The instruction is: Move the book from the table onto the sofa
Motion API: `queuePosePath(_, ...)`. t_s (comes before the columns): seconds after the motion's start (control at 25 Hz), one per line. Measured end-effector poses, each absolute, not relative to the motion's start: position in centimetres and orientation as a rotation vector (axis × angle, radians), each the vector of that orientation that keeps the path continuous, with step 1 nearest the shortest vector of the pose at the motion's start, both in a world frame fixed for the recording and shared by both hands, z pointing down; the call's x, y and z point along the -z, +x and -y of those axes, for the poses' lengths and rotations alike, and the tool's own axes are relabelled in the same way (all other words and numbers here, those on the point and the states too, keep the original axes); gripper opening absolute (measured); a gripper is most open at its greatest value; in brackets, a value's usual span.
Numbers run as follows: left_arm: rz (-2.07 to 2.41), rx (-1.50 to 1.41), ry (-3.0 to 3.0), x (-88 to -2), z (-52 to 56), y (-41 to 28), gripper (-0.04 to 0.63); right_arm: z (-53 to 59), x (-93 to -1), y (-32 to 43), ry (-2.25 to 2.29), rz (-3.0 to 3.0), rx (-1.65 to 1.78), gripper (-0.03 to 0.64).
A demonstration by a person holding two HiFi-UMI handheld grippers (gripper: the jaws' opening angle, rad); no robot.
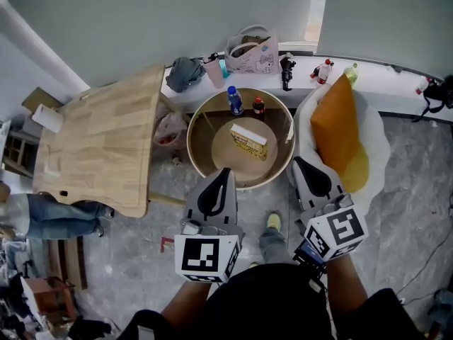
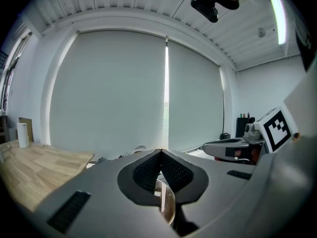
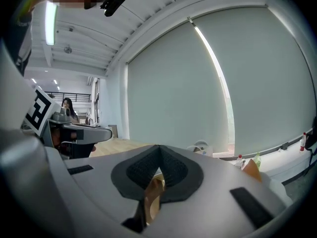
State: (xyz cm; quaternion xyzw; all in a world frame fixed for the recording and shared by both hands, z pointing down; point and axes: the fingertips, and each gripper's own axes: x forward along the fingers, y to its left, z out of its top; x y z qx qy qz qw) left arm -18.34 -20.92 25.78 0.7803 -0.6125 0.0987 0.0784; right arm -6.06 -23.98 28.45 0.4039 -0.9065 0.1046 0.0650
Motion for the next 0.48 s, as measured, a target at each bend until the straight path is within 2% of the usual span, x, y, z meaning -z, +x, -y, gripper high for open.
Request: queuePosePath(0.48,1.899,-0.341,2.271,-26.6,28.3,-18.7,0.008,31.8,-29.4,-7.0,1.114,2.766,-0.328,0.007)
